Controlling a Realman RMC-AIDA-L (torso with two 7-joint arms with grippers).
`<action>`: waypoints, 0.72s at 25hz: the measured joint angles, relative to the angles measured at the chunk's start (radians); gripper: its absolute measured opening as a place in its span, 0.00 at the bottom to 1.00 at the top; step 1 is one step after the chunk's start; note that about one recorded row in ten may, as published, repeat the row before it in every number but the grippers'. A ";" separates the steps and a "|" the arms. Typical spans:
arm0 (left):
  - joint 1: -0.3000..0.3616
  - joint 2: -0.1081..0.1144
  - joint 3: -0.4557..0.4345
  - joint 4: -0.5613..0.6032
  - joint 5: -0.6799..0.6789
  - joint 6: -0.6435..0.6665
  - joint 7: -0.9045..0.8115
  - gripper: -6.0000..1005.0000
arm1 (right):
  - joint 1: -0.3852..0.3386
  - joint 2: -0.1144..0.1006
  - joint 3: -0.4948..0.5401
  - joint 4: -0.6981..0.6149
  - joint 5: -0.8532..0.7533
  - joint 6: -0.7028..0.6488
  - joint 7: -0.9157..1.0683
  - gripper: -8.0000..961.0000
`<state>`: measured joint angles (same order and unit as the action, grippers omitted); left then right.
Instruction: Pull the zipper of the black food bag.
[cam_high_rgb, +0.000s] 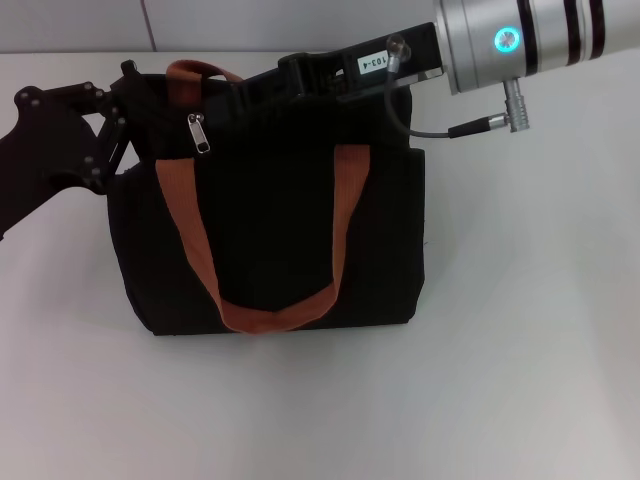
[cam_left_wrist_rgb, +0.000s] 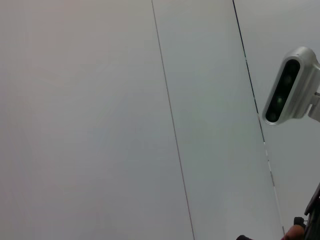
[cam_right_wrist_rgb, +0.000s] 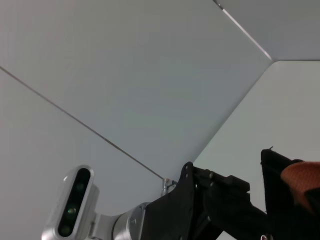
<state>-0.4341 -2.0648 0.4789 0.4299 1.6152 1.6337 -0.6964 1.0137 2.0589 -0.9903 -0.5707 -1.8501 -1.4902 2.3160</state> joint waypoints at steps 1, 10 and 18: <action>0.000 0.000 0.000 0.000 0.000 0.001 0.000 0.04 | 0.005 0.001 -0.008 0.001 -0.001 0.011 0.004 0.42; 0.000 0.000 0.000 -0.001 0.000 0.010 0.000 0.04 | 0.019 0.007 -0.064 0.001 -0.003 0.072 0.012 0.36; -0.011 -0.001 0.001 0.000 0.000 0.014 -0.001 0.04 | 0.040 0.023 -0.137 0.001 -0.003 0.146 0.022 0.35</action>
<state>-0.4456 -2.0658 0.4802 0.4294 1.6153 1.6472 -0.6971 1.0536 2.0817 -1.1272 -0.5694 -1.8531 -1.3444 2.3380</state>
